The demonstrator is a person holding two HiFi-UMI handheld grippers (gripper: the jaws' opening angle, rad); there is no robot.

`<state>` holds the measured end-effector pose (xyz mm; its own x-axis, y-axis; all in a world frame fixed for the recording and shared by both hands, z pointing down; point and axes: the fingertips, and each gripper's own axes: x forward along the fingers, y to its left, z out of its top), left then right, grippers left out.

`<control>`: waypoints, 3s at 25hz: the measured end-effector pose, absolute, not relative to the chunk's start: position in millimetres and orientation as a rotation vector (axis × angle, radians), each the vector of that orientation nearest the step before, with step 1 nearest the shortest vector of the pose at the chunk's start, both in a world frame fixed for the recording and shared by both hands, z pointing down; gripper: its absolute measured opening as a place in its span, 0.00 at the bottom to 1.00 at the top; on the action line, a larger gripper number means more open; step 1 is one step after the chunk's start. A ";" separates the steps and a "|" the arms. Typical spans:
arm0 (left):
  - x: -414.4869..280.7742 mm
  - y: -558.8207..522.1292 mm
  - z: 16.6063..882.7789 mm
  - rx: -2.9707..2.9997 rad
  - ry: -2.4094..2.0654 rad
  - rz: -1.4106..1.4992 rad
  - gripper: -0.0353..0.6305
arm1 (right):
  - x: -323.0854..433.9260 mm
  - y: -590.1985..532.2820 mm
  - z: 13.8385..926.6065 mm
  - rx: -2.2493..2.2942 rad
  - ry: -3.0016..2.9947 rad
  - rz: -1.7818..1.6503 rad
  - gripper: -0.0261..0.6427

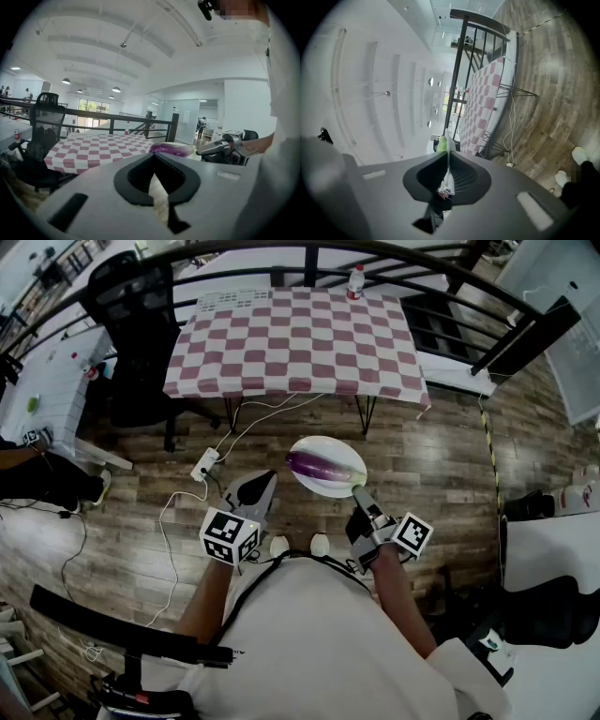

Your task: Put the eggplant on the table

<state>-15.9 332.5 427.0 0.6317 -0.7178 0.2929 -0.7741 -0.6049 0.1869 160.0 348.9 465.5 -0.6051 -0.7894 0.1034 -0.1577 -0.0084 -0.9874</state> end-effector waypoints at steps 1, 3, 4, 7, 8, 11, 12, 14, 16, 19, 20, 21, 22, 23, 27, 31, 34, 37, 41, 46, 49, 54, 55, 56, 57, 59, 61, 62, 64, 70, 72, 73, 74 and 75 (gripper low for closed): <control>-17.7 332.3 427.3 2.559 -1.209 0.269 0.06 | 158.5 347.8 464.3 -0.977 1.782 -1.654 0.08; -20.9 332.7 428.2 2.556 -1.219 0.266 0.06 | 155.9 346.8 462.8 -0.971 1.791 -1.650 0.08; -22.1 333.4 428.8 2.554 -1.222 0.264 0.06 | 154.7 347.0 462.5 -0.968 1.793 -1.649 0.08; -24.1 336.5 431.0 2.552 -1.225 0.263 0.06 | 151.9 348.9 462.3 -0.963 1.790 -1.650 0.08; -24.6 337.6 431.5 2.551 -1.226 0.264 0.06 | 151.6 349.6 462.4 -0.963 1.788 -1.652 0.08; -27.1 339.5 431.5 2.543 -1.234 0.266 0.06 | 152.4 350.6 463.3 -0.967 1.788 -1.653 0.08; -28.0 339.2 431.1 2.541 -1.238 0.266 0.06 | 152.8 350.2 463.4 -0.967 1.792 -1.652 0.08; -29.0 338.5 431.0 2.539 -1.244 0.269 0.06 | 152.7 349.1 462.5 -0.960 1.800 -1.650 0.08; -28.9 337.5 431.9 2.537 -1.248 0.273 0.06 | 152.3 347.7 461.5 -0.949 1.804 -1.649 0.08; -26.1 335.1 433.3 2.534 -1.251 0.274 0.06 | 154.4 344.4 462.1 -0.945 1.800 -1.650 0.08; -25.0 334.7 433.4 2.532 -1.252 0.274 0.06 | 155.8 343.5 462.7 -0.949 1.798 -1.651 0.08; -23.9 334.5 433.3 2.531 -1.251 0.274 0.06 | 157.0 342.8 463.1 -0.952 1.797 -1.652 0.08; -22.7 334.4 433.2 2.531 -1.251 0.275 0.06 | 158.3 342.2 463.2 -0.953 1.797 -1.651 0.08; -21.2 334.4 433.3 2.532 -1.251 0.277 0.06 | 159.8 341.8 463.4 -0.951 1.799 -1.650 0.08; -12.8 334.0 435.2 2.533 -1.260 0.284 0.06 | 168.1 340.4 465.2 -0.938 1.802 -1.649 0.08; 0.2 332.8 435.7 2.523 -1.275 0.292 0.06 | 180.4 337.2 463.8 -0.919 1.806 -1.654 0.08; 18.7 329.8 438.0 2.518 -1.286 0.296 0.06 | 197.8 333.8 468.1 -0.905 1.806 -1.664 0.08; 21.4 330.6 438.7 2.518 -1.285 0.290 0.06 | 200.1 335.6 469.6 -0.912 1.804 -1.667 0.08; 26.0 330.3 442.1 2.509 -1.288 0.292 0.06 | 205.1 334.5 469.8 -0.914 1.807 -1.672 0.08; 41.8 321.4 443.7 2.501 -1.304 0.304 0.06 | 221.3 323.8 470.5 -0.900 1.817 -1.676 0.08; 50.0 314.3 444.7 2.497 -1.315 0.305 0.06 | 228.2 316.3 470.9 -0.886 1.826 -1.681 0.08; 59.0 306.3 441.9 2.493 -1.335 0.308 0.06 | 235.4 307.0 470.6 -0.877 1.848 -1.693 0.08; 60.8 305.3 441.6 2.490 -1.339 0.308 0.06 | 236.9 305.4 470.2 -0.874 1.853 -1.695 0.08; 62.8 305.0 441.8 2.488 -1.344 0.309 0.06 | 238.6 304.2 470.1 -0.869 1.858 -1.696 0.08; 64.5 305.0 442.4 2.485 -1.348 0.311 0.06 | 240.3 303.5 470.0 -0.864 1.862 -1.697 0.08; 67.2 305.0 443.7 2.477 -1.358 0.314 0.06 | 243.4 302.1 470.0 -0.854 1.859 -1.702 0.08; 69.2 304.0 444.8 2.469 -1.368 0.318 0.06 | 246.4 300.2 471.1 -0.847 1.856 -1.708 0.08; 70.0 303.2 445.3 2.465 -1.372 0.320 0.06 | 248.0 299.0 472.1 -0.846 1.856 -1.711 0.08; 71.2 301.2 446.8 2.457 -1.378 0.324 0.06 | 250.6 296.6 474.1 -0.848 1.859 -1.716 0.08; 72.8 295.0 449.2 2.446 -1.379 0.326 0.06 | 251.4 288.8 475.2 -0.846 1.864 -1.726 0.08; 72.4 293.4 450.0 2.442 -1.380 0.325 0.06 | 250.5 286.6 476.0 -0.847 1.867 -1.729 0.08; 71.5 292.4 451.1 2.439 -1.380 0.326 0.06 | 249.3 285.1 476.3 -0.846 1.869 -1.730 0.08; 70.3 290.9 452.3 2.437 -1.380 0.327 0.06 | 247.8 283.4 476.5 -0.846 1.869 -1.730 0.08; 69.0 288.8 453.4 2.437 -1.380 0.325 0.06 | 246.4 281.3 476.9 -0.846 1.869 -1.730 0.08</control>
